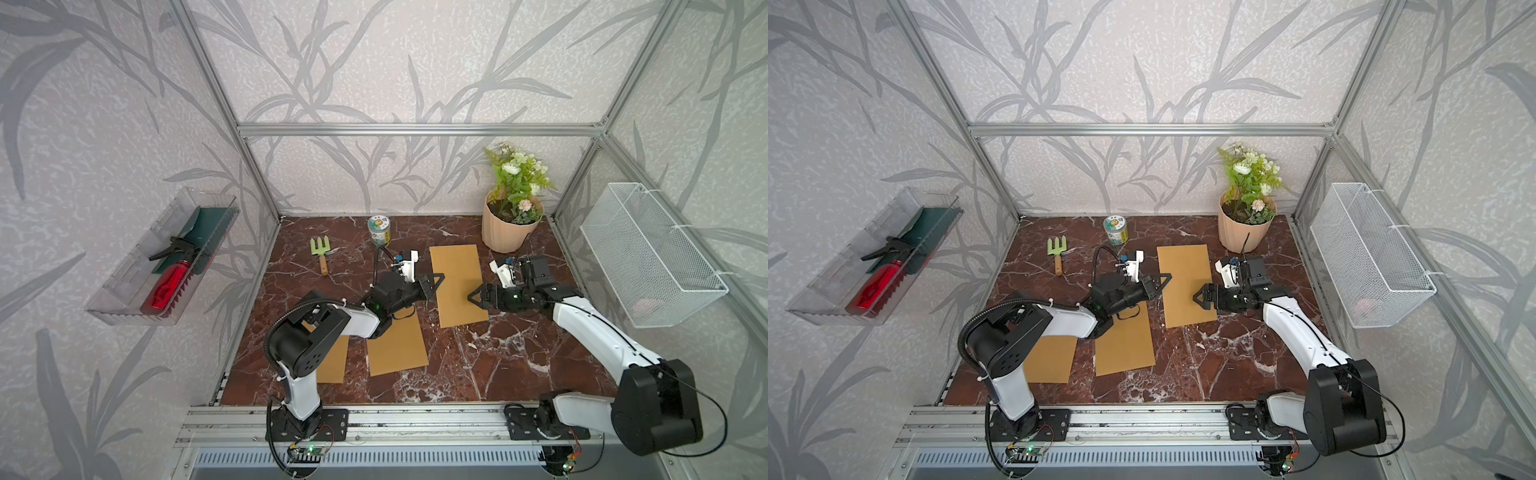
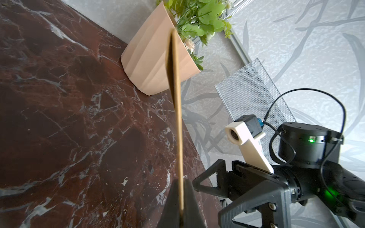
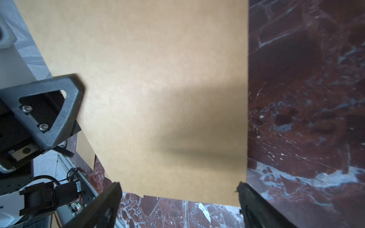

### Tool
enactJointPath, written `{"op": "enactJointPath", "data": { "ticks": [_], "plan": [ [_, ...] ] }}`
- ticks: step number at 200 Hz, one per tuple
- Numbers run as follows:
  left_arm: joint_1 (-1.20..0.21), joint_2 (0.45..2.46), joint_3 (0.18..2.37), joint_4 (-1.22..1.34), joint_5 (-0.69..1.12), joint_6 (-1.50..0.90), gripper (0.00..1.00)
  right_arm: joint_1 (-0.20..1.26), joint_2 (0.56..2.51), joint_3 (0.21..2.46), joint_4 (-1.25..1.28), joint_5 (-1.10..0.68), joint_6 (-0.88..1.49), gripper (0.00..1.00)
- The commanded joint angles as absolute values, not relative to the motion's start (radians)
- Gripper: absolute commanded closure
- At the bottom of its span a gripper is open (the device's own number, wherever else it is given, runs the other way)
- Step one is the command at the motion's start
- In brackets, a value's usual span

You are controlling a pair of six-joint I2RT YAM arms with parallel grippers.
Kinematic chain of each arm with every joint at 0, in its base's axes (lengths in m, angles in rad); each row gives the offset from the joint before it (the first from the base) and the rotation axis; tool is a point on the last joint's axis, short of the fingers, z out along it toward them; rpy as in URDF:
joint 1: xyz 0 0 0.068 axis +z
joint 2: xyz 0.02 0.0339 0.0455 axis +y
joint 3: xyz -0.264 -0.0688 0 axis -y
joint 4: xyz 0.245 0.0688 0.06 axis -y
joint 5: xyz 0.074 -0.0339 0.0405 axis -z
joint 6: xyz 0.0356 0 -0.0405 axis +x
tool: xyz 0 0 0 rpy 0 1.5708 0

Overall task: Open the file bag
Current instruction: Pick up the file bag from the center of the board.

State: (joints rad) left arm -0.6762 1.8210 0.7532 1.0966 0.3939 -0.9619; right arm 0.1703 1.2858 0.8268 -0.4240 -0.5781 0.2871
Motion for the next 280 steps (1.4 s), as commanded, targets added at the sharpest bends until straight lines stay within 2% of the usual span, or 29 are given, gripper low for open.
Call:
{"op": "enactJointPath", "data": {
  "ticks": [1, 111, 150, 209, 244, 280],
  "plan": [
    [-0.667, 1.767, 0.745, 1.199, 0.435, -0.983, 1.0, 0.173, 1.304, 0.816, -0.349, -0.649, 0.3, 0.09],
    [-0.65, 1.584, 0.73, 0.998, 0.455, -0.874, 1.0, 0.14, 1.316, 0.83, -0.296, -0.691, 0.283, 0.1],
    [-0.629, 1.577, 0.716, 1.039, 0.473, -0.905, 1.0, 0.13, 1.312, 0.825, -0.241, -0.798, 0.27, 0.1],
    [-0.591, 1.632, 0.683, 1.239, 0.488, -1.028, 1.0, 0.127, 1.328, 0.793, -0.125, -0.955, 0.311, 0.12],
    [-0.579, 1.645, 0.673, 1.26, 0.477, -1.037, 1.0, 0.126, 1.321, 0.783, -0.119, -0.987, 0.315, 0.21],
    [-0.563, 1.643, 0.666, 1.247, 0.468, -1.031, 1.0, 0.126, 1.299, 0.781, -0.123, -1.013, 0.312, 0.42]
  ]
}}
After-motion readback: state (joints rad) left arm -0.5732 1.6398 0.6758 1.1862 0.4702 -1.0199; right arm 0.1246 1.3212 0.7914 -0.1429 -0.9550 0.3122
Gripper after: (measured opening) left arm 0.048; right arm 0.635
